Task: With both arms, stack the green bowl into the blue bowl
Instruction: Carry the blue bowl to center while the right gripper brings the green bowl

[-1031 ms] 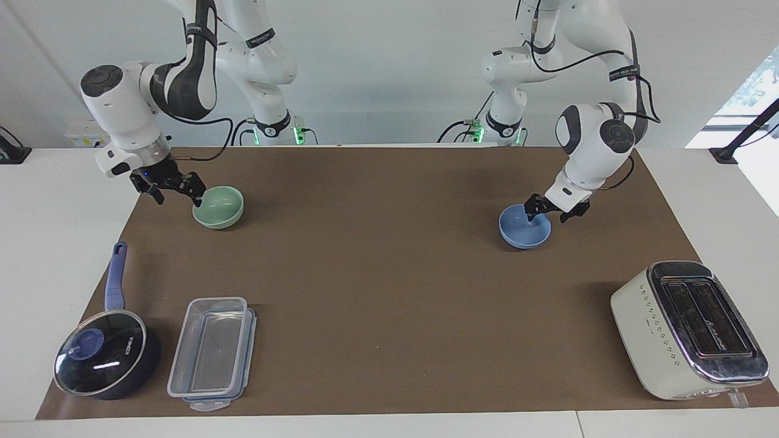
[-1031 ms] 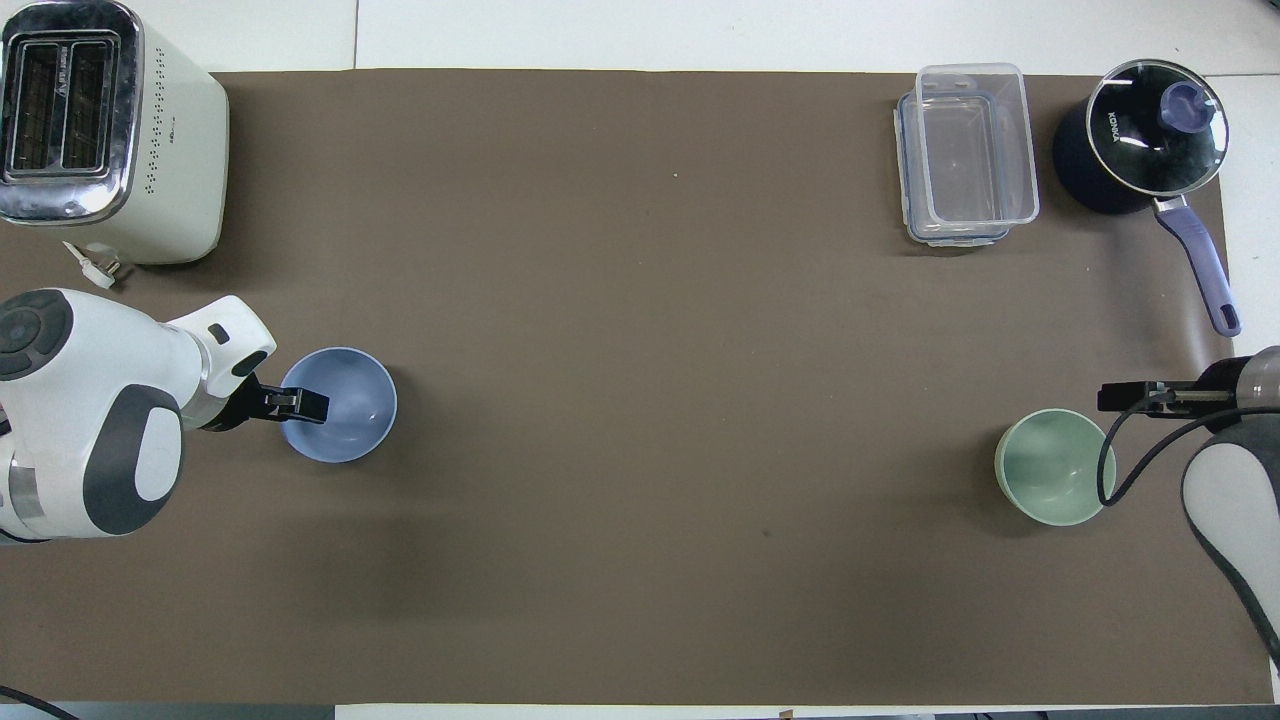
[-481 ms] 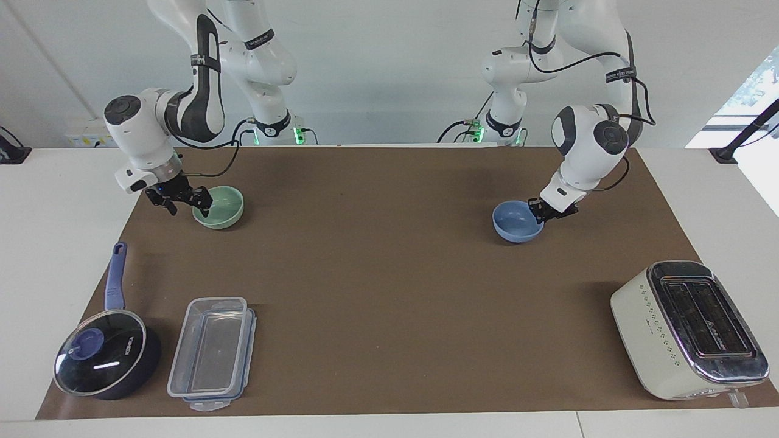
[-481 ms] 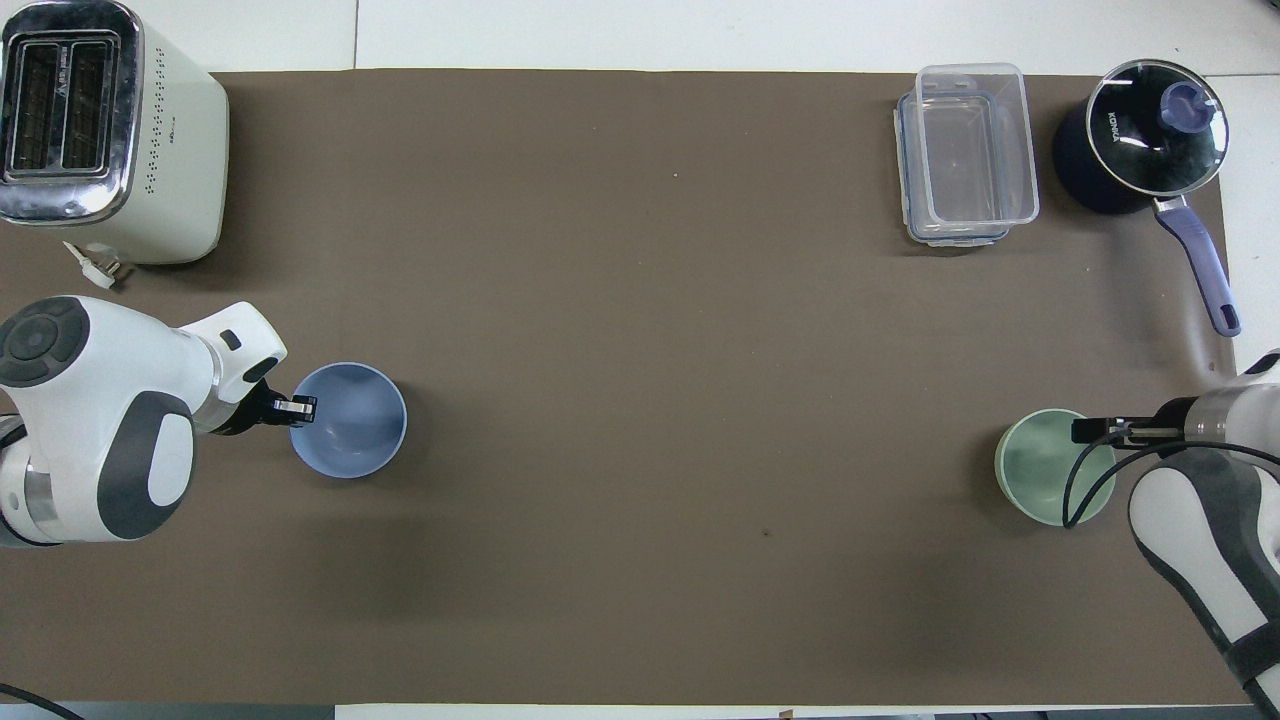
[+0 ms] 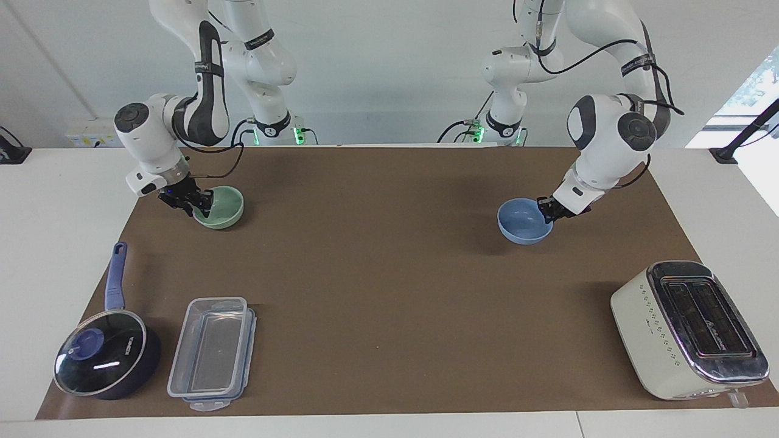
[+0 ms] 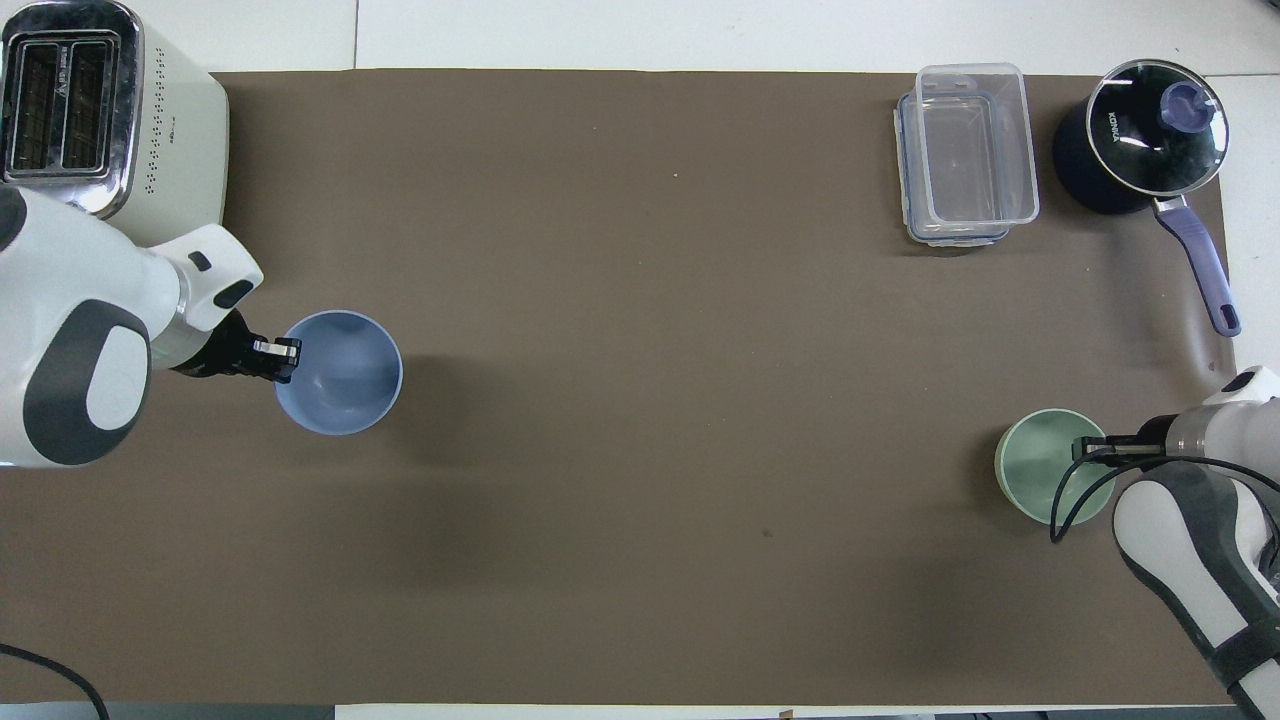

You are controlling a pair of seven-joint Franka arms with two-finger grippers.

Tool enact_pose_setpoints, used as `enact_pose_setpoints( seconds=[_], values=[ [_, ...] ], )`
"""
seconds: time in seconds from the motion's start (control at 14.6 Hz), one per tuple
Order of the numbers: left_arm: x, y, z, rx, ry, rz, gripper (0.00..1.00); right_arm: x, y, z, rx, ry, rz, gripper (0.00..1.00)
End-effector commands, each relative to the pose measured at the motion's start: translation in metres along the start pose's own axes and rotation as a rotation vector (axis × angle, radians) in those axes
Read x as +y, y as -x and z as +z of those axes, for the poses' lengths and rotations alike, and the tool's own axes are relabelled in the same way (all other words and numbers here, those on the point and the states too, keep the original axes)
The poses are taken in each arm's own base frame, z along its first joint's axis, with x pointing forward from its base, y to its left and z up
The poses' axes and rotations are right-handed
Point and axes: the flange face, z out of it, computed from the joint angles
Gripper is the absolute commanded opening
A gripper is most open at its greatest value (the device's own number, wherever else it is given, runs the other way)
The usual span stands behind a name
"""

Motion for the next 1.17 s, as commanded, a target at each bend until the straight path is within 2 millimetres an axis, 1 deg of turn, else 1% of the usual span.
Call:
enact_pose_setpoints(
  seconds=[0.0, 0.07, 0.14, 0.21, 0.34, 0.41, 0.48, 0.55, 0.62, 0.69, 0.82, 0.89, 0.96, 1.03, 1.1],
  values=[
    [0.08, -0.021, -0.014, -0.033, 0.051, -0.084, 0.0, 0.001, 0.002, -0.009, 0.026, -0.004, -0.018, 0.0],
    [0.119, -0.014, -0.009, -0.023, 0.051, -0.103, 0.0, -0.001, -0.002, -0.013, 0.028, -0.003, -0.023, 0.0],
    [0.16, -0.004, -0.001, -0.003, 0.048, -0.116, 0.0, -0.002, -0.006, -0.023, 0.022, -0.006, -0.026, 0.0],
    [0.182, 0.006, 0.009, -0.01, 0.046, -0.117, 0.0, -0.004, -0.01, -0.032, 0.018, -0.006, -0.029, 0.0],
    [0.224, 0.02, 0.025, -0.019, 0.08, -0.107, 0.0, -0.007, -0.019, -0.053, 0.016, -0.042, -0.009, 0.0],
    [0.241, 0.025, 0.045, -0.031, 0.074, -0.109, 0.0, -0.009, -0.023, -0.062, 0.015, -0.057, -0.002, 0.0],
    [0.258, 0.036, 0.063, -0.031, 0.067, -0.107, 0.0, -0.023, -0.031, -0.076, 0.016, -0.064, -0.029, 0.0],
    [0.265, 0.039, 0.078, -0.036, 0.064, -0.101, 0.0, -0.033, -0.038, -0.089, 0.018, -0.064, -0.037, 0.0],
    [0.277, 0.043, 0.098, -0.057, 0.05, -0.088, 0.0, -0.044, -0.042, -0.098, 0.013, -0.066, -0.025, 0.0],
    [0.283, 0.042, 0.112, -0.067, 0.045, -0.093, 0.0, -0.058, -0.046, -0.11, 0.015, -0.066, -0.025, 0.0],
    [0.284, 0.041, 0.12, -0.07, 0.043, -0.093, 0.0, -0.089, -0.053, -0.133, 0.016, -0.067, -0.024, 0.0],
    [0.283, 0.041, 0.122, -0.071, 0.042, -0.093, 0.0, -0.105, -0.056, -0.142, 0.023, -0.067, -0.021, 0.0],
    [0.282, 0.04, 0.121, -0.071, 0.043, -0.09, 0.0, -0.123, -0.057, -0.146, 0.03, -0.067, -0.018, 0.0],
    [0.283, 0.04, 0.121, -0.068, 0.045, -0.086, 0.54, -0.141, -0.057, -0.148, 0.03, -0.069, -0.019, 0.0],
    [0.282, 0.039, 0.117, -0.062, 0.047, -0.089, 1.0, -0.157, -0.056, -0.15, 0.033, -0.076, -0.034, 0.0]
  ],
)
